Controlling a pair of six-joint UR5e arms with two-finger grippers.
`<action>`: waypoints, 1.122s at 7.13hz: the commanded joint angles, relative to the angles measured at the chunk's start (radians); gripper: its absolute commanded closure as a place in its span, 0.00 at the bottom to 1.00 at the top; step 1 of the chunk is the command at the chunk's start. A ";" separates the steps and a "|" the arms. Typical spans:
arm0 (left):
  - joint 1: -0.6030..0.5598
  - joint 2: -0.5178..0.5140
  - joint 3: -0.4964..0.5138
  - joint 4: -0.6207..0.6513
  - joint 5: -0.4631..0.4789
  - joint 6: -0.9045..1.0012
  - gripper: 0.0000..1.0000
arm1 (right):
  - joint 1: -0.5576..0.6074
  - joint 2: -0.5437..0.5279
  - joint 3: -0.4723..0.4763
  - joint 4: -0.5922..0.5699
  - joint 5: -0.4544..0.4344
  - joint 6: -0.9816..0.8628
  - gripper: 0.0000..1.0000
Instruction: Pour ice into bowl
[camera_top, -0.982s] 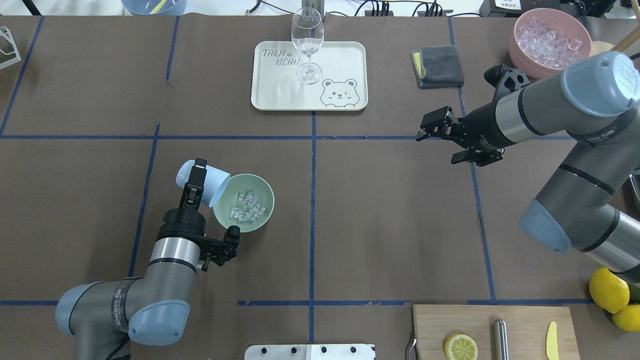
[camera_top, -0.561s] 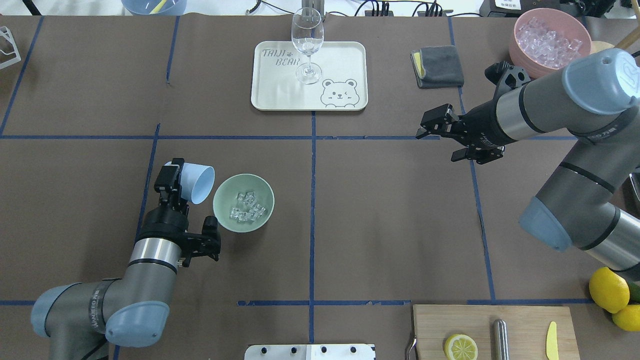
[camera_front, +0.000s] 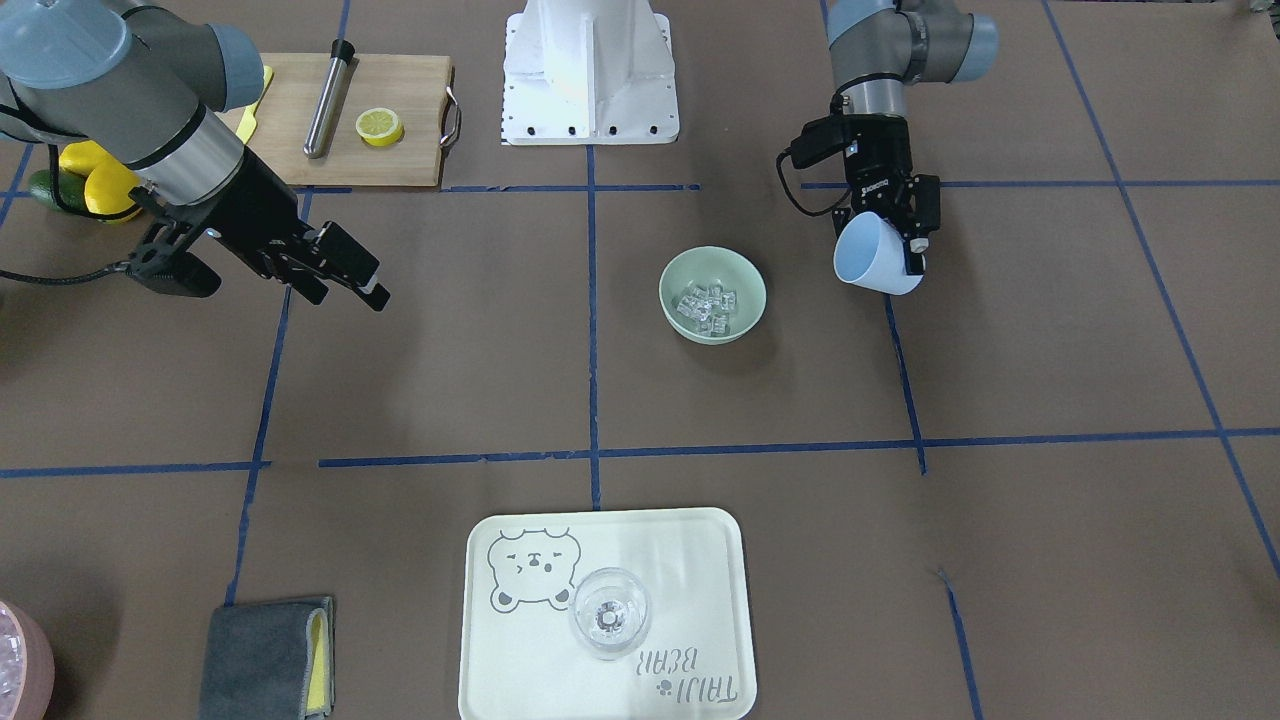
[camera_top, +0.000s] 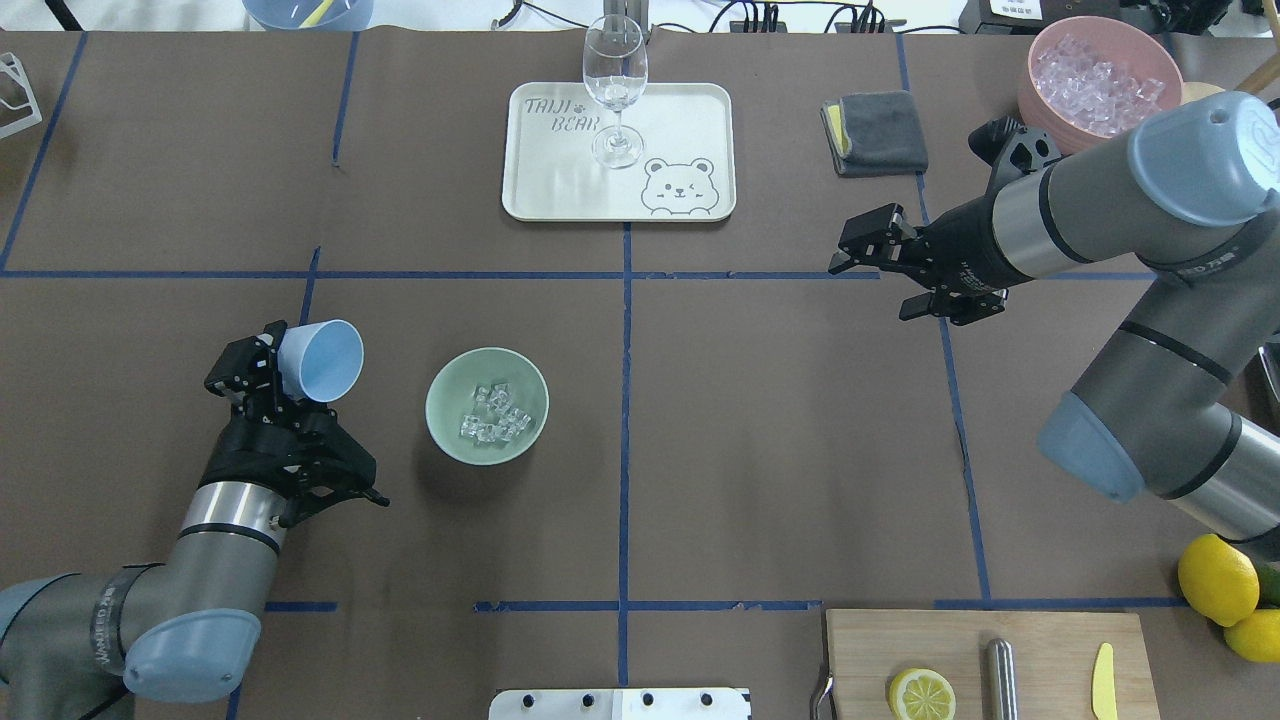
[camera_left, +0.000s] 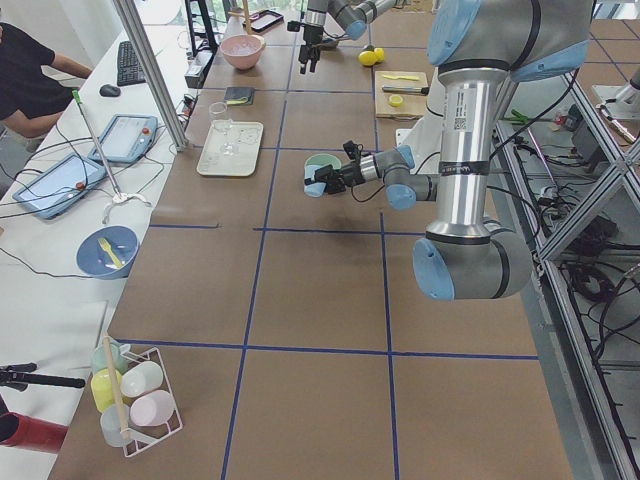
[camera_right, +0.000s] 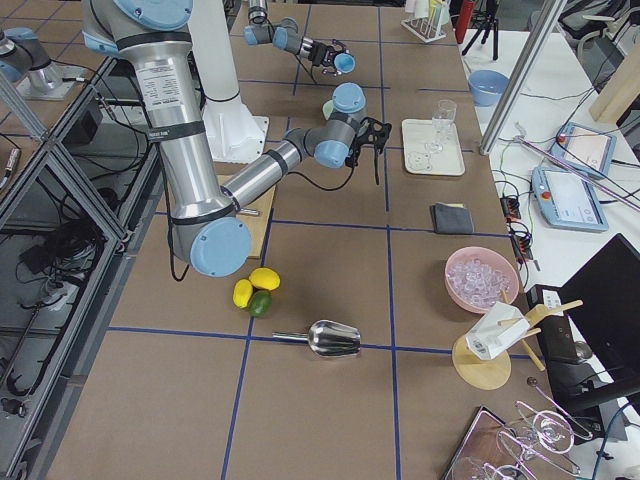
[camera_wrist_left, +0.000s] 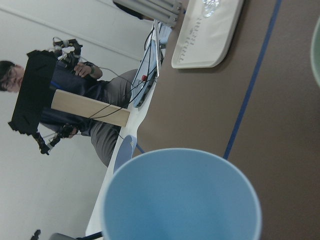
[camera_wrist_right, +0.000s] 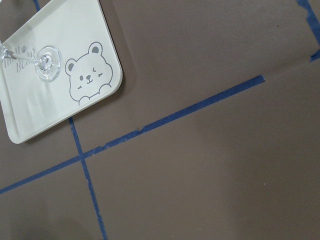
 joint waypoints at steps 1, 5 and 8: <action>0.000 0.110 0.103 -0.322 0.000 -0.186 1.00 | 0.000 0.000 0.004 -0.002 0.000 0.000 0.00; 0.001 0.187 0.445 -0.960 0.042 -0.253 1.00 | 0.009 -0.005 0.017 -0.002 0.003 0.000 0.00; 0.001 0.193 0.462 -0.956 0.036 -0.277 1.00 | 0.009 -0.008 0.033 -0.003 0.002 0.000 0.00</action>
